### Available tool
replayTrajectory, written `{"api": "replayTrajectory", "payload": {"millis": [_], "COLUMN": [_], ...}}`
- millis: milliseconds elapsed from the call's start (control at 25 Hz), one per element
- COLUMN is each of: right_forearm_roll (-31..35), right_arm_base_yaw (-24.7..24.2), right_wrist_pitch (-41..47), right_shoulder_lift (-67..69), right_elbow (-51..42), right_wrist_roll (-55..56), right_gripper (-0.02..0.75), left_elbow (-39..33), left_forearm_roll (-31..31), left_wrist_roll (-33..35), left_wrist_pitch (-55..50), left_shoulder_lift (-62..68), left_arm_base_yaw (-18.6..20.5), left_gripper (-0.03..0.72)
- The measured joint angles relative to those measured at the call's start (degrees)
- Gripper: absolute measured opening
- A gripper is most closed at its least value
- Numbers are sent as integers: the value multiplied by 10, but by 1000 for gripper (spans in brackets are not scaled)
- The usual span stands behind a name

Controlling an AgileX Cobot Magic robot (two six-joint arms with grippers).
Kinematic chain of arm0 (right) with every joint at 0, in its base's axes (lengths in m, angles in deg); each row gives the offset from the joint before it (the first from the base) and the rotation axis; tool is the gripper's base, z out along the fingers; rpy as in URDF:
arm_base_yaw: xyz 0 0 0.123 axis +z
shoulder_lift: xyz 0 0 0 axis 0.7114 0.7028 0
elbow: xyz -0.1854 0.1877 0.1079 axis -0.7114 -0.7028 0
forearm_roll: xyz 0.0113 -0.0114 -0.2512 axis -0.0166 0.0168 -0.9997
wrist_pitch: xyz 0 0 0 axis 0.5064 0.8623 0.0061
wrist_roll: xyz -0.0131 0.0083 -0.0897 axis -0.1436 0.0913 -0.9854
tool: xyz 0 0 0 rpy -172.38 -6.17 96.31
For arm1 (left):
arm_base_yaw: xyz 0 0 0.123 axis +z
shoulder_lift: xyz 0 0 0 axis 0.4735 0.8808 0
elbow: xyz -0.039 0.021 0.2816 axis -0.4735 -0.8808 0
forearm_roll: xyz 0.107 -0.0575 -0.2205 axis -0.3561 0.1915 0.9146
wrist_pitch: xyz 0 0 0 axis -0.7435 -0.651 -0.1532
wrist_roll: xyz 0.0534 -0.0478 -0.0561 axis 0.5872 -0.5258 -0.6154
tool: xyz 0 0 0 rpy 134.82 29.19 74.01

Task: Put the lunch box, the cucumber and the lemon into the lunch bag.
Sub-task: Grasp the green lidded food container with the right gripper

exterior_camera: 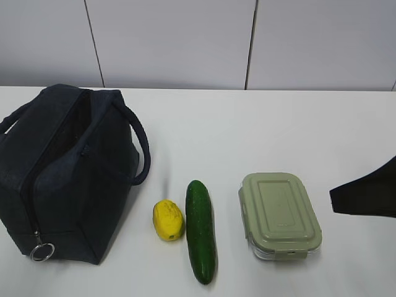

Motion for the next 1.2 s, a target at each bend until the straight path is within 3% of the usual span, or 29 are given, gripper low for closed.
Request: {"api": "replayTrajectory", "payload": {"millis": [160, 280, 680, 1200], "right_forearm_roll": [31, 55, 44, 64], "right_arm_base_yaw": [-79, -103, -107, -108], "right_wrist_pitch": [33, 49, 68, 67], "right_shoulder_lift": [44, 81, 229, 405], "right_elbow": [2, 7, 73, 129], "right_wrist_roll": [-55, -89, -107, -174], "right_gripper": [473, 475, 587, 594], "left_elbow": [0, 0, 0, 0], "left_forearm_roll": [0, 0, 0, 0], "left_wrist_roll": [0, 0, 0, 0], "left_wrist_pitch": [0, 0, 0, 0], "left_shoulder_lift": [0, 0, 0, 0], "left_arm_base_yaw": [0, 0, 0, 0], "left_gripper": [239, 239, 239, 239]}}
